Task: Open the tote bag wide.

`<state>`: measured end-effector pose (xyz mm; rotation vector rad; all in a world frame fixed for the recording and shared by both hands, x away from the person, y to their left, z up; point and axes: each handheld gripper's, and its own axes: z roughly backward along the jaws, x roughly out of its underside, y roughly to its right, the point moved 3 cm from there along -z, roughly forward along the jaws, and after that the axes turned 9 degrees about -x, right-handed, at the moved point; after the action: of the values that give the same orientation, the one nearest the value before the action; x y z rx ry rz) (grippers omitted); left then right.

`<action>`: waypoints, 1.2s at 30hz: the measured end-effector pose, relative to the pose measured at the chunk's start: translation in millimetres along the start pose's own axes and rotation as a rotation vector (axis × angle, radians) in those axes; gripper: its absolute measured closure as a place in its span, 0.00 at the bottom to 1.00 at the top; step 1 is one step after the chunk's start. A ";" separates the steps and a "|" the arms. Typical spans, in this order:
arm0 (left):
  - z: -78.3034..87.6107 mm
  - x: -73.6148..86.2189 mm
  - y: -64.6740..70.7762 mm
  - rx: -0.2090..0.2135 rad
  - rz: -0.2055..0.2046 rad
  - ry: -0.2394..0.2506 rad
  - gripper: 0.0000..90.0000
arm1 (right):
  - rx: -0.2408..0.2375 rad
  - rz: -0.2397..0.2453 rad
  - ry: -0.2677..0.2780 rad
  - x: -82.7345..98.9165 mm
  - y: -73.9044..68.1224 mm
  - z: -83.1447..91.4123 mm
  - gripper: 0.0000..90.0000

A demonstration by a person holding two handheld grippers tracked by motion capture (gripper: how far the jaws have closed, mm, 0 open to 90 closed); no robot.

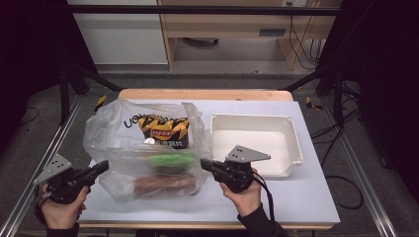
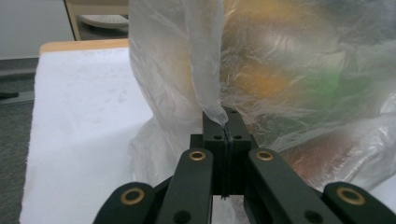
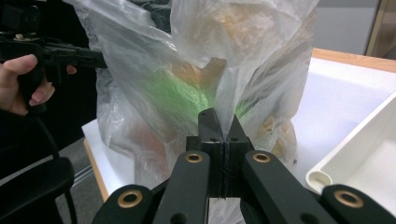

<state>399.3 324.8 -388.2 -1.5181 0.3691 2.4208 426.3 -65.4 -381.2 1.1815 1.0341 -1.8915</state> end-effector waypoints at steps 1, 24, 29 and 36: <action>0.6 2.6 1.0 -0.004 -0.008 -0.009 1.00 | -0.005 -0.001 -0.007 0.5 -0.6 1.4 1.00; -25.3 79.4 15.5 0.022 -0.072 -0.240 1.00 | 0.022 -0.060 -0.193 76.1 8.8 -10.8 1.00; -33.4 88.1 18.5 0.023 -0.113 -0.310 1.00 | 0.033 -0.077 -0.249 91.7 11.4 -20.3 1.00; -43.0 95.4 18.9 0.006 -0.146 -0.354 1.00 | 0.083 -0.091 -0.315 105.9 18.3 -27.3 1.00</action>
<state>388.6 300.2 -491.0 -1.0426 0.1845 2.5003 413.7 -63.3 -491.3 0.8557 0.8550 -2.1260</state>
